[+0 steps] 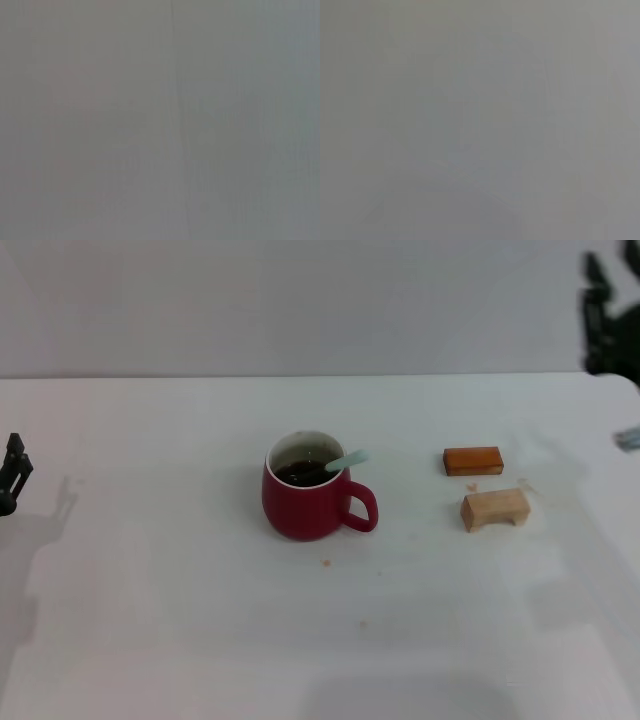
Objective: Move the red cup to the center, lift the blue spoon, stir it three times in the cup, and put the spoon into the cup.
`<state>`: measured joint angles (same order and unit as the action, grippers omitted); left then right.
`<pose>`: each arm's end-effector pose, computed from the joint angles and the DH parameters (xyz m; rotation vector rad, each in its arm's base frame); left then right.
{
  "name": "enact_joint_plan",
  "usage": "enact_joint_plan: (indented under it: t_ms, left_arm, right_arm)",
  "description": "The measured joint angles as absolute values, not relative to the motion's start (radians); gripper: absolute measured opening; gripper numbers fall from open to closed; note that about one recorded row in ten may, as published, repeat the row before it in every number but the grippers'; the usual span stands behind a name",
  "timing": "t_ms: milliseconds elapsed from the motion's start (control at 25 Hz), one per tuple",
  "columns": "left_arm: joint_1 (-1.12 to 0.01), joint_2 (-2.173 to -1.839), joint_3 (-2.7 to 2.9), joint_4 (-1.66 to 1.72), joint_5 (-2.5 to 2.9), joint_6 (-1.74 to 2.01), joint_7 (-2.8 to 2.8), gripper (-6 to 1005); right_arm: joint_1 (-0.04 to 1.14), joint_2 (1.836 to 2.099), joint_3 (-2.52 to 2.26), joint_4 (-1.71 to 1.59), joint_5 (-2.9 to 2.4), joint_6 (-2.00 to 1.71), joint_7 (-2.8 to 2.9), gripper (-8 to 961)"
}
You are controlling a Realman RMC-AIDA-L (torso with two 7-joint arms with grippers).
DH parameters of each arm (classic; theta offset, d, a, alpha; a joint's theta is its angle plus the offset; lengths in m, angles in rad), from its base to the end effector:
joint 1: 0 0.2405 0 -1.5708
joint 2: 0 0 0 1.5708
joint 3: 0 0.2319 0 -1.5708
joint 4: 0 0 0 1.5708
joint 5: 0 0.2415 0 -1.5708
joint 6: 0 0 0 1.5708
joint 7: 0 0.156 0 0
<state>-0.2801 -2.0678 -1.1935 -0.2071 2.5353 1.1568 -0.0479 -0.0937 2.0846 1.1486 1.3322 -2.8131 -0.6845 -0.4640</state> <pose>-0.3779 0.3115 0.0085 -1.4490 -0.5441 -0.5364 0.1690 0.3400 0.0208 -1.5643 0.0576 0.6250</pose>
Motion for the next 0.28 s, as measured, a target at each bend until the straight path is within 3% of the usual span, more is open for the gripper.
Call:
enact_joint_plan:
  t_ms: [280]
  left_arm:
    - [-0.276, -2.068, -1.195, -0.207, 2.535, 1.171, -0.088, 842]
  right_arm:
    - [-0.123, 2.083, 1.110, 1.044, -2.543, -1.060, -0.462, 256]
